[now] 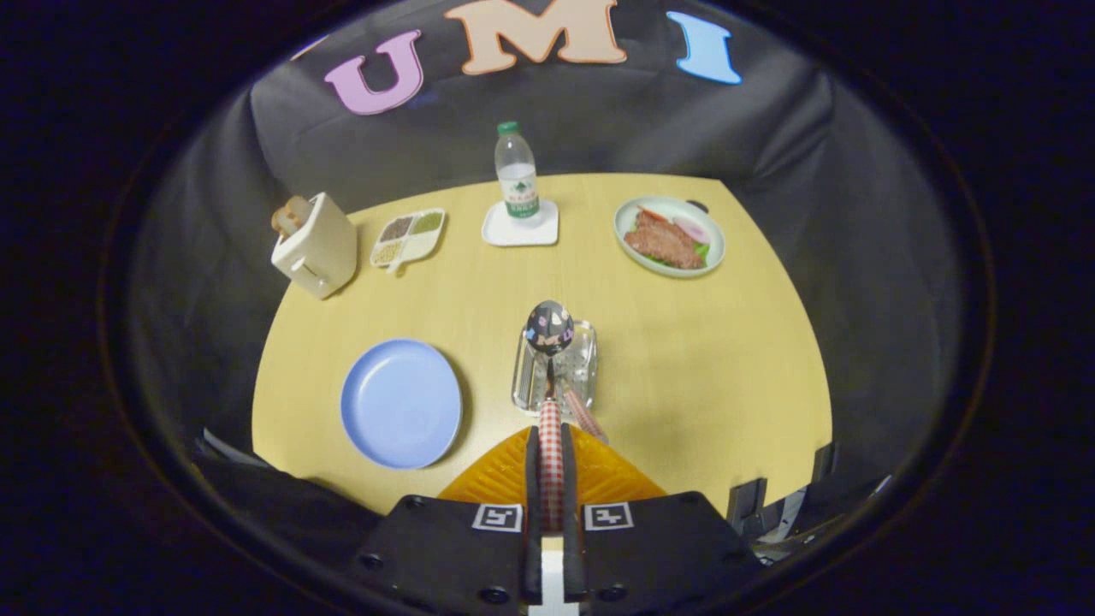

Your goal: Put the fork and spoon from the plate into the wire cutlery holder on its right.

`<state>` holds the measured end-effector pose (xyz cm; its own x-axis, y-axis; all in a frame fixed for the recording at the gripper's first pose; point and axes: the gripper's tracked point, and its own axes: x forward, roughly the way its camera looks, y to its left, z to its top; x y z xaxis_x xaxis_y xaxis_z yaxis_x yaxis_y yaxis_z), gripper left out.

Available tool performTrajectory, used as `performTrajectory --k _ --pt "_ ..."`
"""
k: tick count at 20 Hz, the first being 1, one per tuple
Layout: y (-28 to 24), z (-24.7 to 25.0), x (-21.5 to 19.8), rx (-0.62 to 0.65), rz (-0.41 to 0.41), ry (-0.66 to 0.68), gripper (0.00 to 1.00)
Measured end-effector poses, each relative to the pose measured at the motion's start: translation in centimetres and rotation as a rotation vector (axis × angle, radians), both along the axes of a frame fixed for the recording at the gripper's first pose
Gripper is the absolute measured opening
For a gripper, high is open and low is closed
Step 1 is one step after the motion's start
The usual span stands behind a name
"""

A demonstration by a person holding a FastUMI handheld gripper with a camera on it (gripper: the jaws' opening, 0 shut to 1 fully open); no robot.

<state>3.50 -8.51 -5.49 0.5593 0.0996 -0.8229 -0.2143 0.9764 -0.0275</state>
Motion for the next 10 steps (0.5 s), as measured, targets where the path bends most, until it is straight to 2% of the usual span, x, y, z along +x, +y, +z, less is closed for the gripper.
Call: performTrajectory --k 7,10 --pt "-0.3 -2.3 -0.5 -0.13 0.056 0.257 0.12" --pt "-0.2 -3.4 0.5 -0.208 0.083 0.311 0.12"
